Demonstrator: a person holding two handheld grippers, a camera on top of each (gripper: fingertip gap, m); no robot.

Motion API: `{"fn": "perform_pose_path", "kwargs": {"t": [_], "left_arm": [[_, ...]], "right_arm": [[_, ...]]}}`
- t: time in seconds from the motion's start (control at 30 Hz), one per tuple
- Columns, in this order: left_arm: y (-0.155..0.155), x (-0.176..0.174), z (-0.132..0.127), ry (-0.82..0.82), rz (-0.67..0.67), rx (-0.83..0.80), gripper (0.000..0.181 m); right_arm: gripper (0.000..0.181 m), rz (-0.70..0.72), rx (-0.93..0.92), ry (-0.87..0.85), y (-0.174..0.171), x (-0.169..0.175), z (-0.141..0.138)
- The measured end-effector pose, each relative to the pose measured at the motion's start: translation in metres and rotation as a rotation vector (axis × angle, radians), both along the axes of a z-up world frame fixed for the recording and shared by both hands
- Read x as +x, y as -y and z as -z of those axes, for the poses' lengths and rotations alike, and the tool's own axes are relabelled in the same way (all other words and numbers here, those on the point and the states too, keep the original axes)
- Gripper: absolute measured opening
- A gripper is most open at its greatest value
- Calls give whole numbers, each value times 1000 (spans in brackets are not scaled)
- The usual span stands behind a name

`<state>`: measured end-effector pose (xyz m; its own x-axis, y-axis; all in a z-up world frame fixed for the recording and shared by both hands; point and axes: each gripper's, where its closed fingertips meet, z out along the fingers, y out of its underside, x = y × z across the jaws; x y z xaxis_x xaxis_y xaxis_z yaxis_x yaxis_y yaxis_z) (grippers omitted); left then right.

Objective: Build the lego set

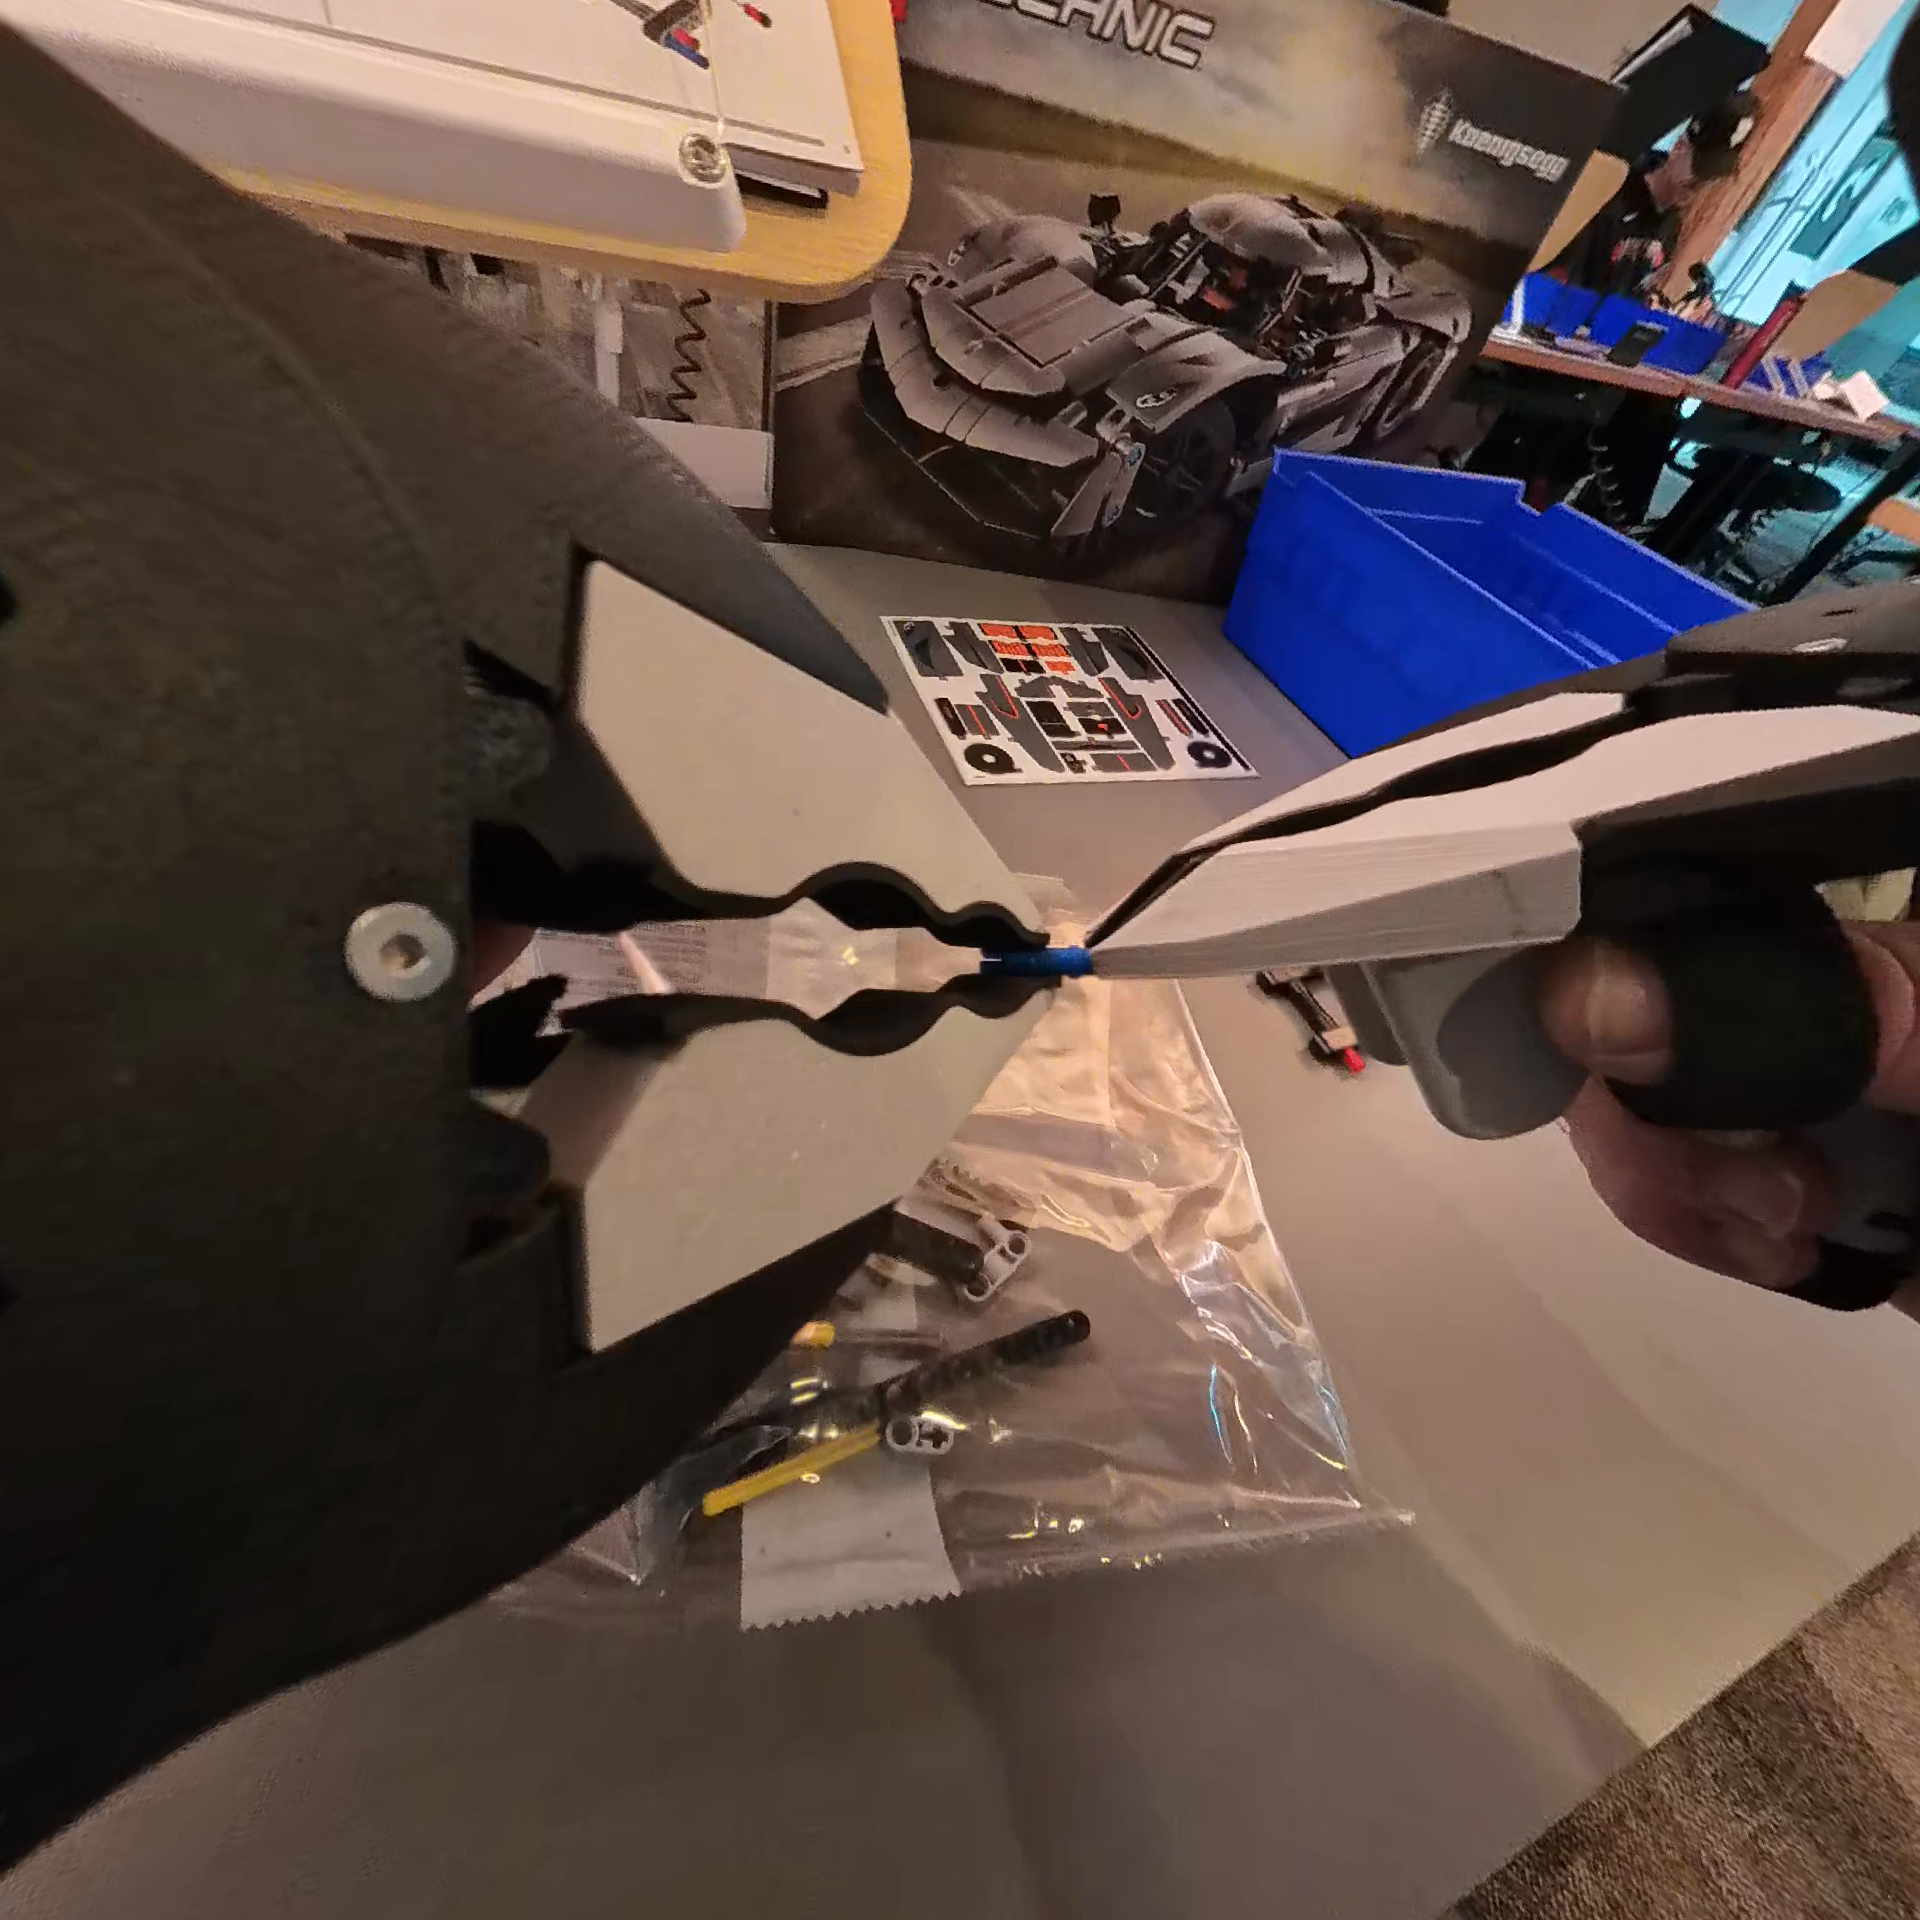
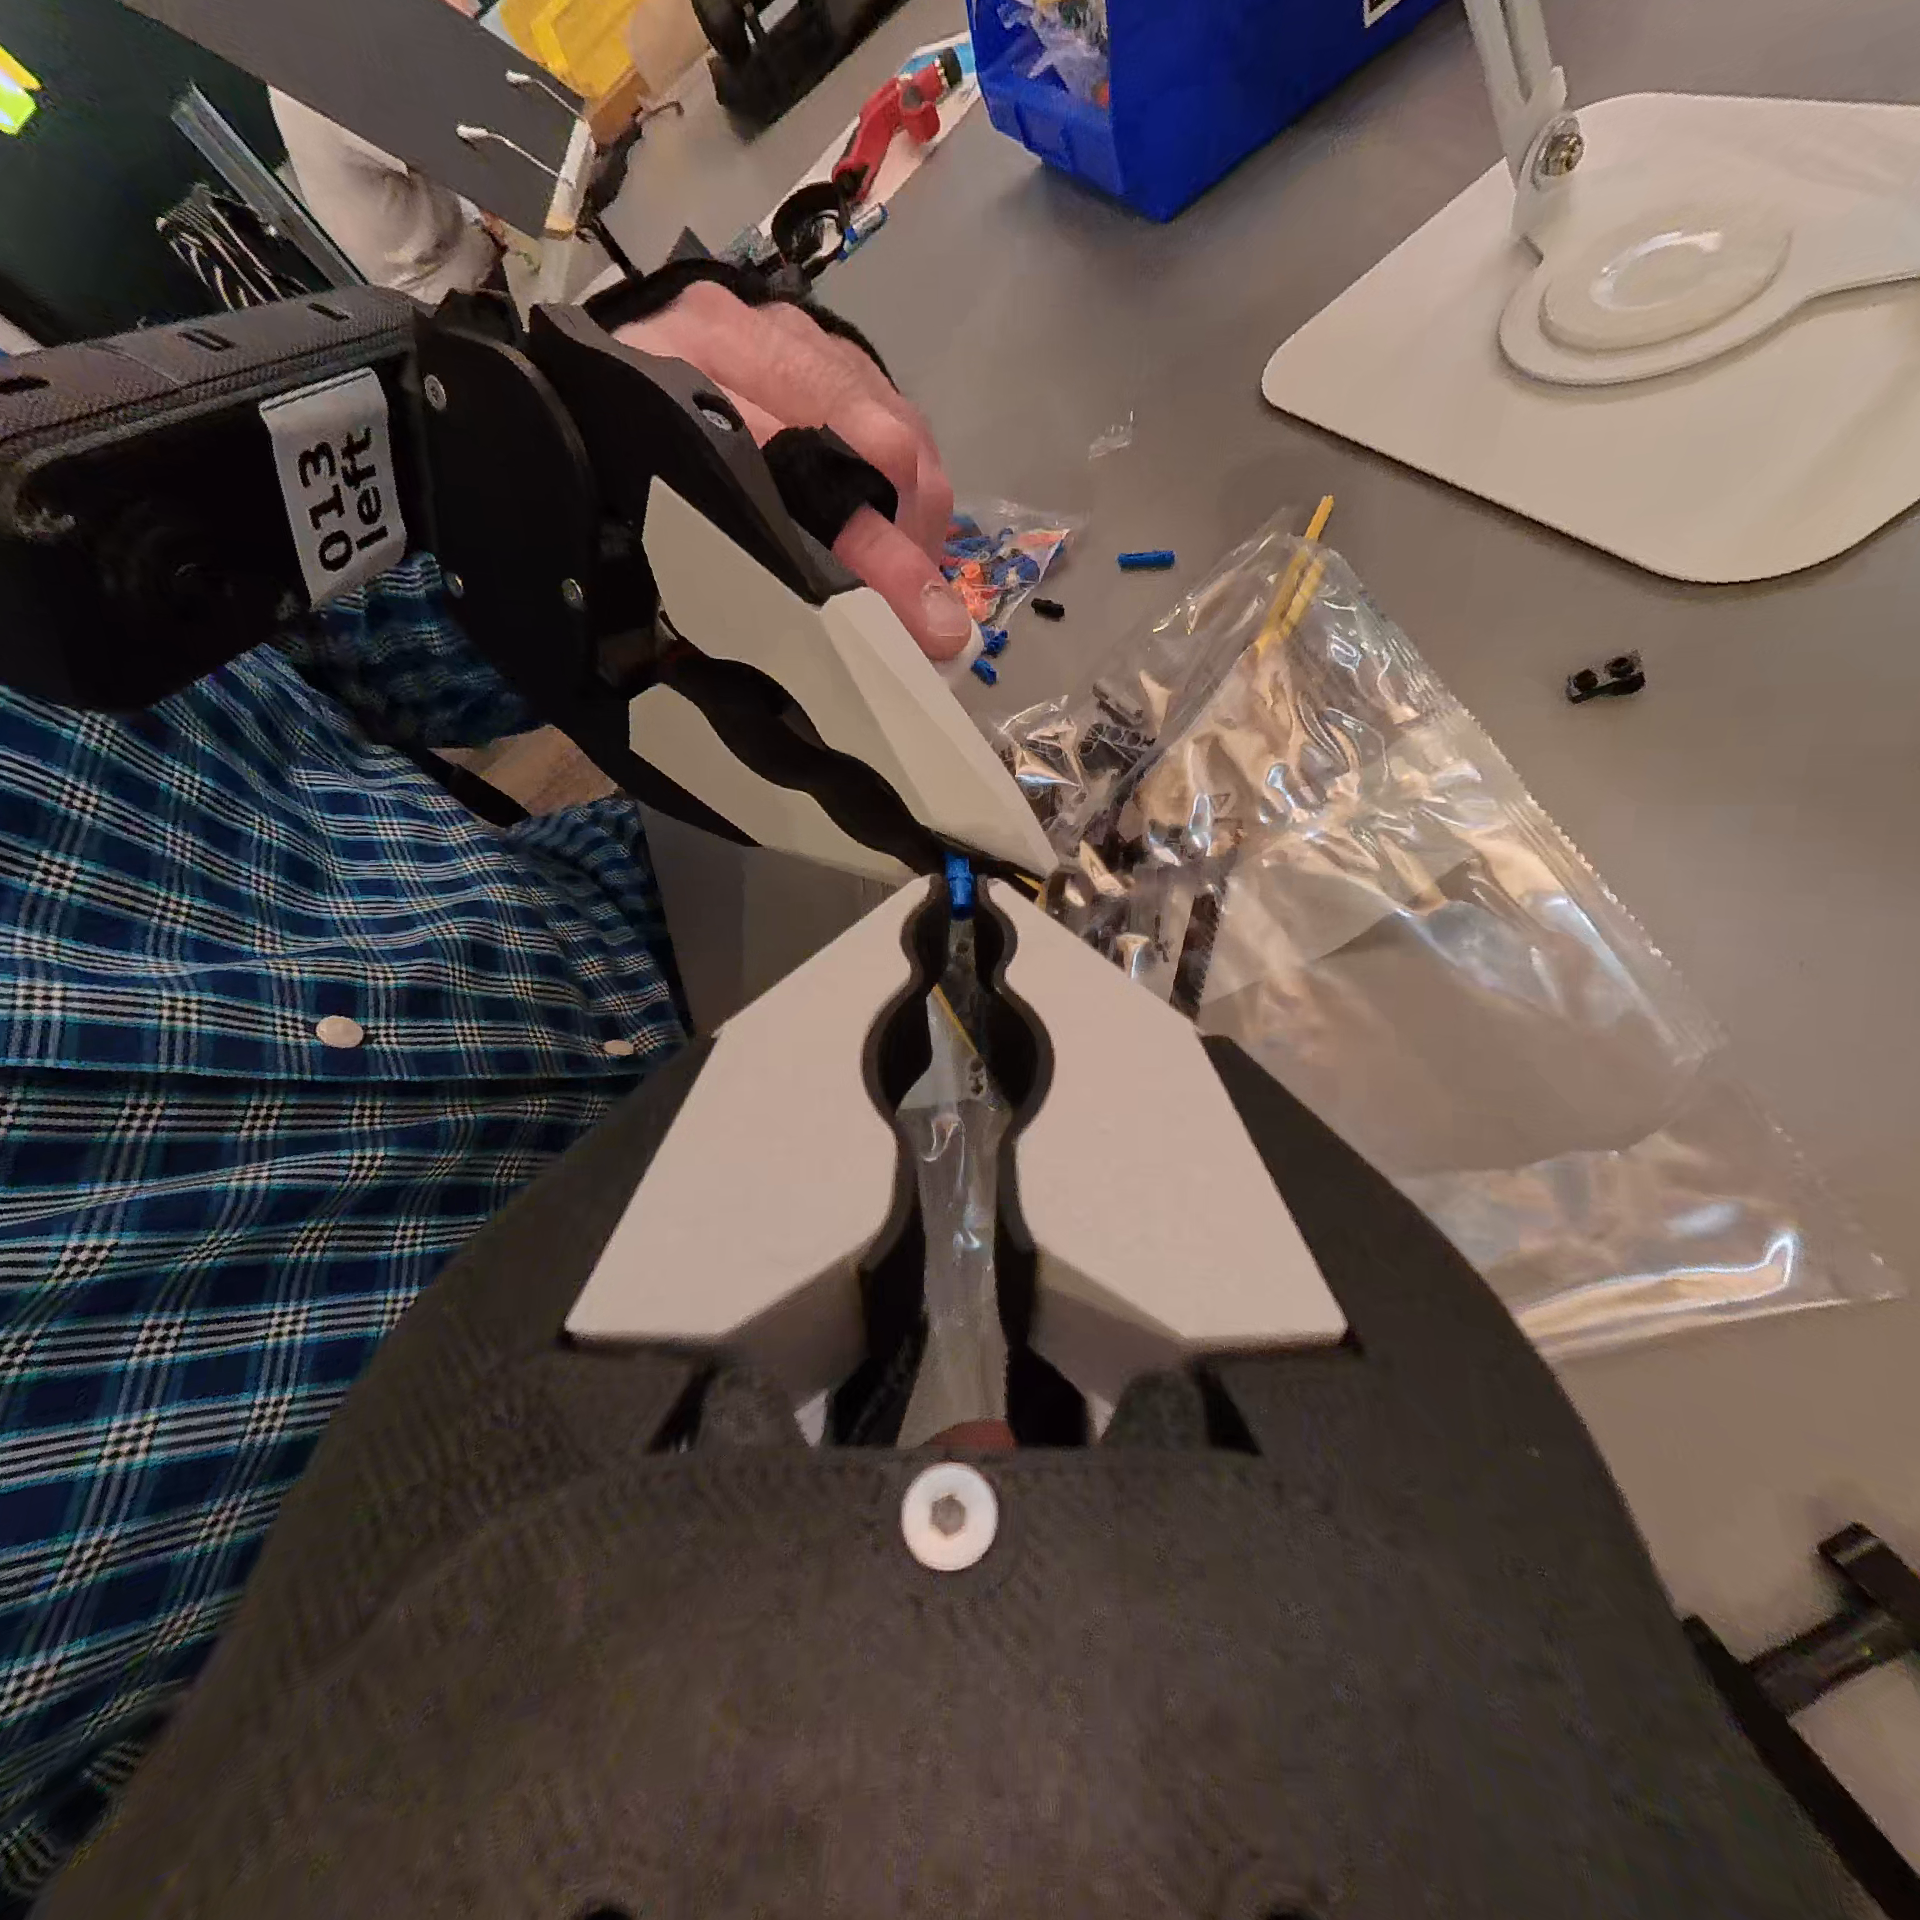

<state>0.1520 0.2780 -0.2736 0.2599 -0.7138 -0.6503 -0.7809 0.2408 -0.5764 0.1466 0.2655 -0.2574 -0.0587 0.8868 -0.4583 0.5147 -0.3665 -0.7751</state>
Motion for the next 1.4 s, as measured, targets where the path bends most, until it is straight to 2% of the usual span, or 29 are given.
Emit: {"fn": "perform_pose_path", "kwargs": {"t": [0.03,0.23,0.43,0.7,0.87,0.97,1.1,1.33,1.4], "left_arm": [[-1,-2,1,0,-9,1,1],[-10,-17,-8,109,-97,-16,1],[-19,-31,-23,331,-199,-67,1],[-24,-40,-36,469,-255,-79,1],[-24,-40,-37,470,-254,-74,3],[-26,-41,-37,399,-258,-23,6],[-26,-36,-36,323,-240,14,1],[-31,-34,-39,472,-304,-58,1],[-32,-34,-44,583,-316,-118,1]], "right_arm": [[1,-2,-1,0,-1,-2,1],[1,37,-30,-83,-11,-18,-9],[1,85,-7,-178,-22,-35,-26],[0,110,-40,-240,-28,-46,-40],[1,114,-45,-238,-28,-46,-40],[0,115,-32,-212,-29,-43,-37],[0,121,-34,-199,-29,-39,-36],[1,189,-62,-252,-37,-39,-42],[13,233,-59,-289,-44,-37,-47]]}}
